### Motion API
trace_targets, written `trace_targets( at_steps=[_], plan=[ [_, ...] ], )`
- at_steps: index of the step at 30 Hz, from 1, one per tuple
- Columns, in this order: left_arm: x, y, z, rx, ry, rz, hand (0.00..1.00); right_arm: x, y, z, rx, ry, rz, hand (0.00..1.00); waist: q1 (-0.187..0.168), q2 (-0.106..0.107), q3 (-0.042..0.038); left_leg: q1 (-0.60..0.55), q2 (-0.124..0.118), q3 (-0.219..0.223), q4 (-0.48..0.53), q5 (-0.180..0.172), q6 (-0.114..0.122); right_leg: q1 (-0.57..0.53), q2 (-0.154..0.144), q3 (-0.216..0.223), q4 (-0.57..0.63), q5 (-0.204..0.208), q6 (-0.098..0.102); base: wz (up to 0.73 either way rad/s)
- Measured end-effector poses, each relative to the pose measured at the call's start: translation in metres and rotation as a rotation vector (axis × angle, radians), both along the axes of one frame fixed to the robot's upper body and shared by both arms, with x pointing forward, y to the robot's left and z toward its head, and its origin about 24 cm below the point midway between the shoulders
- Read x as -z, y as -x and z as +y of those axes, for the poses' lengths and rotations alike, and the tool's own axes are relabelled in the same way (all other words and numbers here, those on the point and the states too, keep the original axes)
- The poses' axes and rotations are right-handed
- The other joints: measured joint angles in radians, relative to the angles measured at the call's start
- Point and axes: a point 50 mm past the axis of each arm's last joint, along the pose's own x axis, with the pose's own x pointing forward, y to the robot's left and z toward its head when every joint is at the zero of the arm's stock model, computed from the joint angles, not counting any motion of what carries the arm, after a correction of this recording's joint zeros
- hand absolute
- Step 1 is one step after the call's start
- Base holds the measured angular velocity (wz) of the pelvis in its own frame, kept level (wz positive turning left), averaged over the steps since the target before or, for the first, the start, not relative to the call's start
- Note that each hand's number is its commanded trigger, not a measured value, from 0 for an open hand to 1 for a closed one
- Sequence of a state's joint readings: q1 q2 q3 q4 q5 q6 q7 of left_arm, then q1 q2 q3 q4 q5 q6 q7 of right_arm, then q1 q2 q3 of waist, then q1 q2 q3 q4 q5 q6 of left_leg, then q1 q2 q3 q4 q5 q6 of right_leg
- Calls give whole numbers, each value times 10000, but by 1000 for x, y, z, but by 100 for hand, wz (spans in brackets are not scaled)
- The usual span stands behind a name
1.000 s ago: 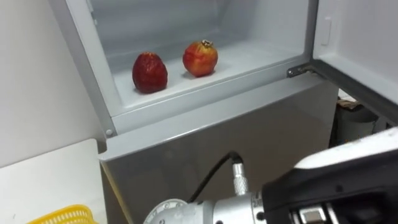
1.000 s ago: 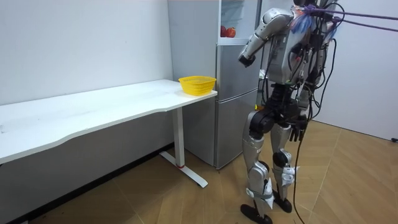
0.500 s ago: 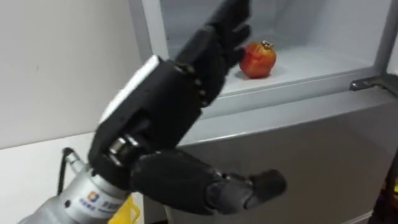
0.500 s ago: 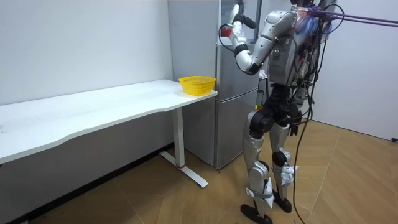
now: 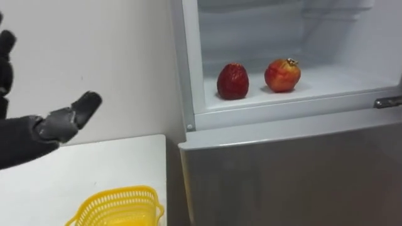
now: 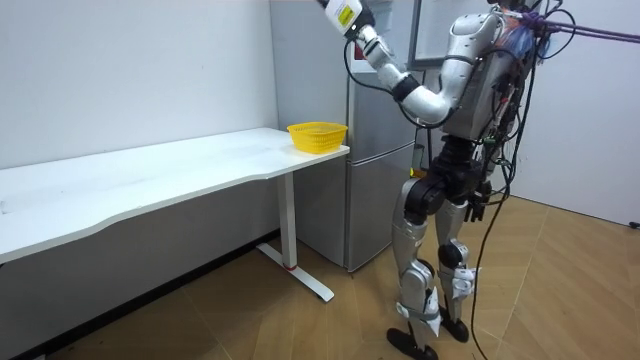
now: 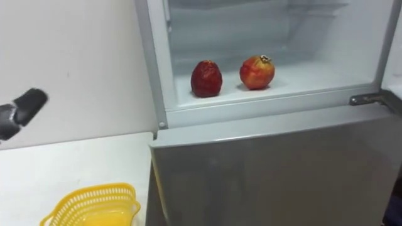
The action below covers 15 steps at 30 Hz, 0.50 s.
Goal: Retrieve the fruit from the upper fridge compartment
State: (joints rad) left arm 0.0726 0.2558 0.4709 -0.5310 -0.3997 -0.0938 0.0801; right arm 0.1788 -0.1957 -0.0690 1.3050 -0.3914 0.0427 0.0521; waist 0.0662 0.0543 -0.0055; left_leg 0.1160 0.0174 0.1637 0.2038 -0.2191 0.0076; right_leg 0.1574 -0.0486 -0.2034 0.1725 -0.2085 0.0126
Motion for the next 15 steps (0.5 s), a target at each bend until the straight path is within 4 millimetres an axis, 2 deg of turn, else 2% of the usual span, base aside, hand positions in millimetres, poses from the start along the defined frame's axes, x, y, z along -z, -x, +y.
trace_targets(
  at_steps=[4,6,7,8,9,10,12,13,15],
  plan=[
    [32,15,36,-2135,1115,1278,0,-1,0,-3,462,140,-217,0,144,37,12,-20,-5,-76,13,11,-16,19,9,-35,-1,-22,-25,5],
    [62,24,57,-3157,2461,2194,0,-1,0,-4,350,173,-211,0,171,59,23,-57,-40,-183,4,10,-17,22,-16,-153,10,-75,-16,11],
    [79,30,65,-3568,3106,2770,0,-2,0,-4,373,182,-262,0,183,-8,-1,-88,-62,-232,-28,10,-16,16,-33,-195,7,-98,-3,14],
    [88,34,68,-3784,3427,3080,0,-2,0,-4,403,184,-295,0,181,-6,5,-96,-72,-249,-50,9,-15,10,-38,-199,15,-111,2,8],
    [108,43,74,-4283,4060,3727,0,-2,0,-5,421,201,-296,0,196,-5,7,-88,-88,-268,-52,9,-15,12,-40,-194,26,-118,9,0],
    [120,47,76,-4536,4430,4057,0,-2,0,-5,430,217,-270,0,210,-4,9,-66,-92,-262,-51,9,-14,10,-46,-188,33,-119,11,0],
    [169,65,83,-5645,5791,5692,0,-2,-1,-5,397,226,-247,0,203,-42,23,-38,-108,-274,-65,7,-13,-6,-70,-210,59,-141,23,0],
    [181,70,85,-5875,6038,6149,0,-2,-4,-5,373,207,-296,0,211,-56,21,-48,-112,-277,-72,7,-13,-15,-74,-214,60,-150,25,0],
    [229,92,82,-6642,7367,7969,0,-2,-5,-5,388,110,-278,0,186,-78,31,-46,-119,-282,-75,-6,-14,30,-68,-210,1,-160,29,0]
  ],
)
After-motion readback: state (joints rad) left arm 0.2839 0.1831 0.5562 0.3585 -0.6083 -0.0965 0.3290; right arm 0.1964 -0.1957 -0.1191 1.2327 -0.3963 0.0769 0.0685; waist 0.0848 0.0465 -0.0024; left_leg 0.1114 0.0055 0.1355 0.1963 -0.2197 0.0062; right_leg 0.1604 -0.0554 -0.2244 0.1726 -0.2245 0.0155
